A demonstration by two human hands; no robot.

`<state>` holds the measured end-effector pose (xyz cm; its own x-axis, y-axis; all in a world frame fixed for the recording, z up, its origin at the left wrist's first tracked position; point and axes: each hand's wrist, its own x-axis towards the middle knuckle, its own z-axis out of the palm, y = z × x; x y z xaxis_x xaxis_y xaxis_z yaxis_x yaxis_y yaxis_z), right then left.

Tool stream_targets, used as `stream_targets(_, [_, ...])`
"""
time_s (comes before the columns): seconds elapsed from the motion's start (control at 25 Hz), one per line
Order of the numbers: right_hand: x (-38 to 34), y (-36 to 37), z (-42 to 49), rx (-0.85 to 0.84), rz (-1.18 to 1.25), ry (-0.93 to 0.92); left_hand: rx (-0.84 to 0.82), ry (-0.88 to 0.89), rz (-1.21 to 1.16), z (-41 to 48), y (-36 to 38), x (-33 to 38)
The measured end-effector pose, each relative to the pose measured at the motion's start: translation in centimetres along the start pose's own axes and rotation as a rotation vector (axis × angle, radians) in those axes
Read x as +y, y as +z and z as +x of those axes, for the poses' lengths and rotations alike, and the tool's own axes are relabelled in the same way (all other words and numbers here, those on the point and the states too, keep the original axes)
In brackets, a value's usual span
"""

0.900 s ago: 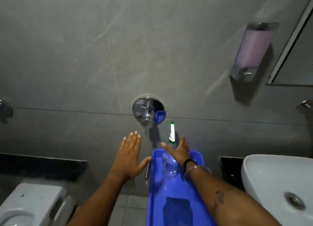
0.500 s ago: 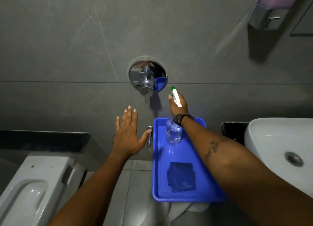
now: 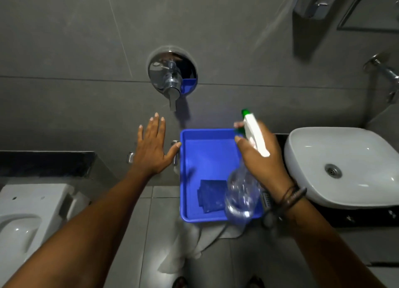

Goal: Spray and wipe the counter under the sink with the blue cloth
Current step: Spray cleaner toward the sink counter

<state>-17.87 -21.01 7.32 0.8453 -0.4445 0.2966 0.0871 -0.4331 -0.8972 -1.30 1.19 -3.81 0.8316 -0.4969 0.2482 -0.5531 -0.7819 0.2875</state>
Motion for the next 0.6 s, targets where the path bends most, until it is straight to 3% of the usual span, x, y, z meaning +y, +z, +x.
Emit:
stream_targets(0.12, [5.9, 1.1, -6.3, -0.146, -0.122, 0.406, -0.082, 0.001, -0.034, -1.8, 2.4, 0.4])
stream_targets(0.2, [10.0, 2.7, -10.6, -0.264, -0.218, 0.575, -0.107, -0.012, -0.06, -3.3, 3.7, 0.2])
stream_targets(0.32, [14.2, 4.7, -13.8, -0.346, -0.325, 0.704, -0.168, -0.038, -0.112, -5.4, 5.3, 0.0])
stream_targets(0.6, [15.8, 6.7, -12.7, -0.286, -0.397, 0.904, -0.172, -0.041, -0.168, -7.4, 5.1, 0.3])
